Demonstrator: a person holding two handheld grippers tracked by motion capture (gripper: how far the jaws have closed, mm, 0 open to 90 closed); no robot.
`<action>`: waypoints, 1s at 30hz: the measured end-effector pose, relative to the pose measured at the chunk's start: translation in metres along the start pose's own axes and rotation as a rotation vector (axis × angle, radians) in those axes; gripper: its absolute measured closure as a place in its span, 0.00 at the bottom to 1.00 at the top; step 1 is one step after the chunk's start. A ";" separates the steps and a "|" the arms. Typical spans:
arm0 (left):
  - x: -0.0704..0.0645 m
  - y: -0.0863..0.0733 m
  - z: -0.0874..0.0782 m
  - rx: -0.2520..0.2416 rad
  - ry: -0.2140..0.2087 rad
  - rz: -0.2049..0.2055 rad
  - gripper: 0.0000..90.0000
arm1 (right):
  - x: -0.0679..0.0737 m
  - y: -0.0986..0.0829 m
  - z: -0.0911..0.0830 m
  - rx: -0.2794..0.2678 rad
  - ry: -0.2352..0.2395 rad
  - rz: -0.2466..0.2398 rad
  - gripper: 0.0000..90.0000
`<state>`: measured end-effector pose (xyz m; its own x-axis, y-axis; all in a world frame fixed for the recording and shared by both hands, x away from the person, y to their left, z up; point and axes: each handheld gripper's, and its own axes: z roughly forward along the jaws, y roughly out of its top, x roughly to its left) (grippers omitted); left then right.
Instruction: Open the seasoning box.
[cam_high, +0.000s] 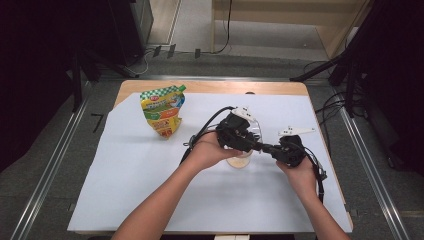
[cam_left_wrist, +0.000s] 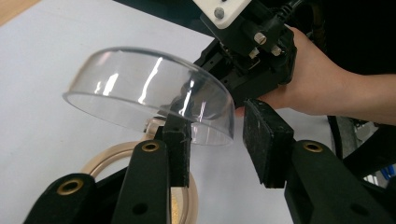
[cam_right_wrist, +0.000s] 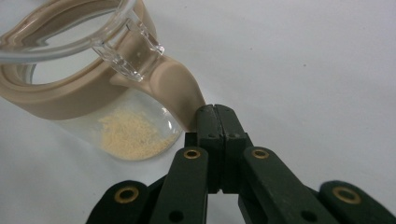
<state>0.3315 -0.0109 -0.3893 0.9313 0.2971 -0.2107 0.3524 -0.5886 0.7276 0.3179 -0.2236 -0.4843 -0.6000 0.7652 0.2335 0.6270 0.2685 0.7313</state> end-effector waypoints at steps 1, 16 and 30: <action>0.000 0.001 0.002 0.009 0.002 0.003 0.71 | -0.001 0.000 0.000 -0.002 0.002 0.002 1.00; 0.003 -0.002 -0.002 0.026 -0.002 0.008 0.69 | -0.003 -0.003 -0.005 -0.025 0.007 0.004 0.97; 0.012 -0.036 -0.032 -0.005 -0.011 -0.049 0.67 | 0.007 -0.018 -0.026 -0.063 0.038 0.014 0.81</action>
<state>0.3271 0.0385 -0.3971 0.9139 0.3169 -0.2536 0.3972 -0.5698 0.7194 0.2895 -0.2381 -0.4789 -0.6108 0.7454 0.2669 0.6032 0.2197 0.7668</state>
